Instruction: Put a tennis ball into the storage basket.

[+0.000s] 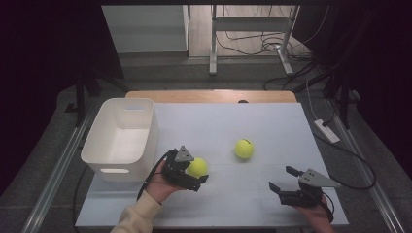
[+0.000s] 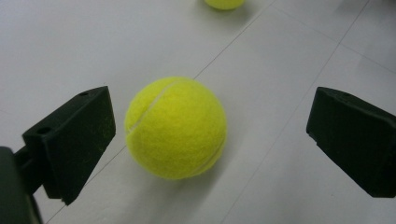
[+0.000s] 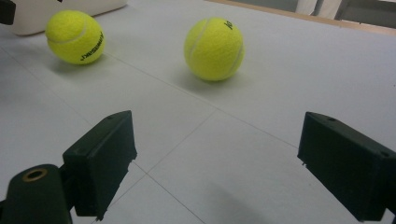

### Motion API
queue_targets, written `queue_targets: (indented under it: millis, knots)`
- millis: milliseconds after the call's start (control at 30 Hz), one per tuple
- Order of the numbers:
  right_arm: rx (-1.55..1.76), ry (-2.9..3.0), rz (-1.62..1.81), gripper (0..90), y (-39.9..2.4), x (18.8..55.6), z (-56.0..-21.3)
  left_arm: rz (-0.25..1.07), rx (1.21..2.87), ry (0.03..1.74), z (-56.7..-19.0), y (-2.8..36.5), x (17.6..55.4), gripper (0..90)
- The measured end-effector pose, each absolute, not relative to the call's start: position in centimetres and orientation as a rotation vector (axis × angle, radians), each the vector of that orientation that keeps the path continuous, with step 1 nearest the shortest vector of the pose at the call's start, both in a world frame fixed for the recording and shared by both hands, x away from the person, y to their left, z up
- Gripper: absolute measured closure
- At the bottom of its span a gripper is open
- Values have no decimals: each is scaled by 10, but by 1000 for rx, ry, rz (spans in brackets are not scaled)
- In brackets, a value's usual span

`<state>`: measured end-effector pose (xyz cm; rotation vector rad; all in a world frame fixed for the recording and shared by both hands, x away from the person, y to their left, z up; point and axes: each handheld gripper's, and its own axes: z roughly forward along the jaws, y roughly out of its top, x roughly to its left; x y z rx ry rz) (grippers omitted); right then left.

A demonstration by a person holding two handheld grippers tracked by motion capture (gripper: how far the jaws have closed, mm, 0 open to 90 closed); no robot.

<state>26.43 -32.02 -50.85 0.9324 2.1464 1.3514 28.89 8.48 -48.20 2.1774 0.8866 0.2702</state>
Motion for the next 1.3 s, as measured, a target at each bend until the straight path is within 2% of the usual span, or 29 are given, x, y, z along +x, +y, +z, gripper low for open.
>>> queue_targets:
  millis: [1300]
  knots:
    - [932, 2143, 1352, 110, -320, 264, -508, 232, 2265, 972, -509, 73, 320, 19]
